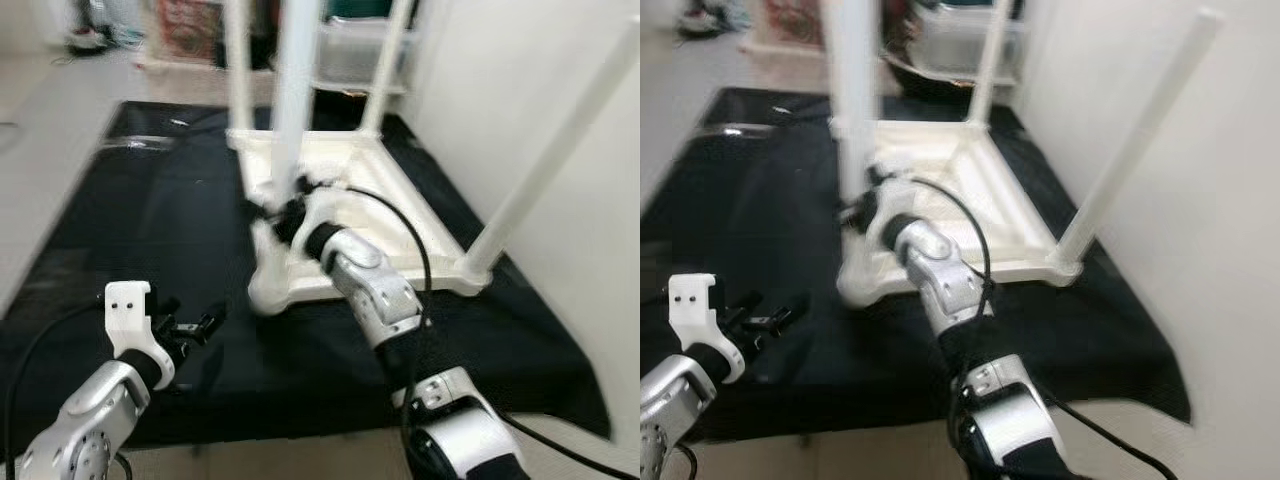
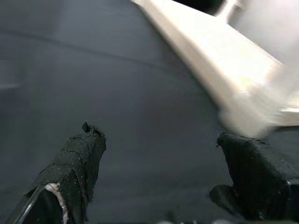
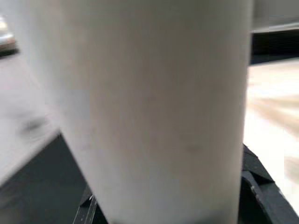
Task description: Building children table
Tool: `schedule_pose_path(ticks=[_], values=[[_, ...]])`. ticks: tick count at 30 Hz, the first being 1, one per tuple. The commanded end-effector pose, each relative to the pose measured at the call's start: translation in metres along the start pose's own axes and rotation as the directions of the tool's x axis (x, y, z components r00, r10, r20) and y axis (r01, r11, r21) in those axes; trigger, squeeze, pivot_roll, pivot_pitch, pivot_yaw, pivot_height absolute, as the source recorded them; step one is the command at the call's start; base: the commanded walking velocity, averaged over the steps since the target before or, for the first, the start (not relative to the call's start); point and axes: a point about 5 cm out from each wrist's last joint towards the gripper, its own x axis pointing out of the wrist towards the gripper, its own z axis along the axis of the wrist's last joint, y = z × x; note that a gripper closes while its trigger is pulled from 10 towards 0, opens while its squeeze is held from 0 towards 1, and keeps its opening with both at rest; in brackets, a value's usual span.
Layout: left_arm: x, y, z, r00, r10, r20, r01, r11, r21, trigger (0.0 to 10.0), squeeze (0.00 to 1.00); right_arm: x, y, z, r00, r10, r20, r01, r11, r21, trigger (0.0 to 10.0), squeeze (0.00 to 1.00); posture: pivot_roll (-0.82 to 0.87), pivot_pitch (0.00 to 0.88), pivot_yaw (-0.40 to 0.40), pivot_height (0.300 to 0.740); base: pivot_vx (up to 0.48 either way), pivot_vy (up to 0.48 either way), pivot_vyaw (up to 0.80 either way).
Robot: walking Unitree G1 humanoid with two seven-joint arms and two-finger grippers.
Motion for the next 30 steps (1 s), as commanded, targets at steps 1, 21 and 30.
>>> schedule_pose_path(ticks=[1,21,30], values=[[0.002,-0.005,0.000,1.000,-0.028,-0.001,0.028,1.000,-0.014,10.0,0.00,-0.007,-0.035,-0.021,0.973,-0.213,-0.093,0.212,0.977,-0.022,0.0,0.00,0.16,0.000,-0.141,0.740,0.000,0.000,0.00],[0.007,-0.006,0.001,0.999,-0.052,0.006,0.052,0.998,-0.022,10.0,0.00,-0.048,0.040,0.056,0.384,0.911,0.154,-0.920,0.391,-0.016,10.0,0.00,0.16,0.000,-0.138,0.740,0.000,0.000,0.00],[0.003,-0.005,0.002,0.999,-0.047,0.008,0.048,0.999,-0.023,10.0,0.00,-0.035,0.056,-0.005,0.600,0.798,-0.055,-0.800,0.599,-0.035,0.0,0.00,0.18,0.000,-0.148,0.740,0.000,0.000,0.00]])
